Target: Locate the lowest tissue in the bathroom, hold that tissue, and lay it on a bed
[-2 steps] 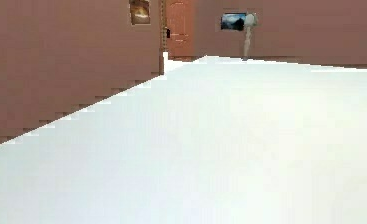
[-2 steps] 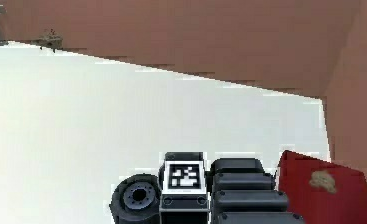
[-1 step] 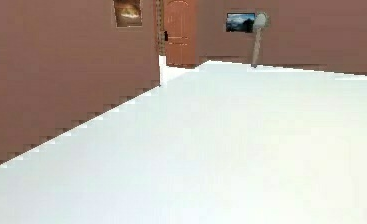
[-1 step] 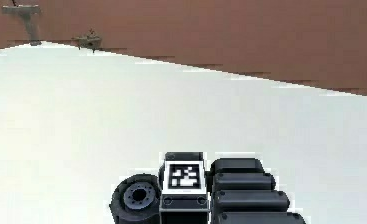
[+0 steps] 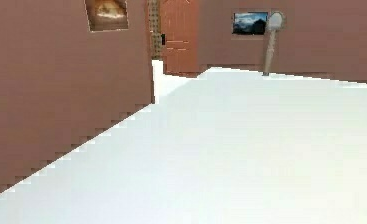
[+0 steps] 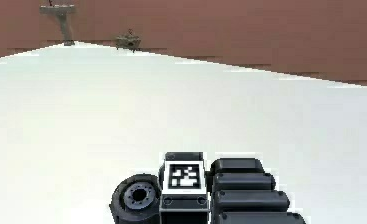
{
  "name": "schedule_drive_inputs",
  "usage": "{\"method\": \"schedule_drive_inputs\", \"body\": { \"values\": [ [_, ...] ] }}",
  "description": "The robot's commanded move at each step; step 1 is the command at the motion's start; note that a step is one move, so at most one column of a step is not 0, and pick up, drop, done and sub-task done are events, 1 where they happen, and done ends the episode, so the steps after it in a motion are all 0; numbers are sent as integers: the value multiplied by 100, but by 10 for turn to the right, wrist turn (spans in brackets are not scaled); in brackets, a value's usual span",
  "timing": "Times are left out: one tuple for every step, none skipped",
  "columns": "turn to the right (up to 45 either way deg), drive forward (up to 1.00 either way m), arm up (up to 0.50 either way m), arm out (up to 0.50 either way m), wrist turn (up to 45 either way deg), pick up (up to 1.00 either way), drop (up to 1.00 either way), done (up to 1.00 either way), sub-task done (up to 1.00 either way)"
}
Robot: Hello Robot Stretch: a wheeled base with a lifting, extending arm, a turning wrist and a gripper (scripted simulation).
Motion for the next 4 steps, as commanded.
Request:
{"method": "schedule_drive_inputs", "body": {
  "values": [
    [0,100,0,0,0,0,0,0,0],
    [0,100,0,0,0,0,0,0,0],
    [30,0,0,0,0,0,0,0,0],
    [0,100,0,0,0,0,0,0,0]
  ]
}}
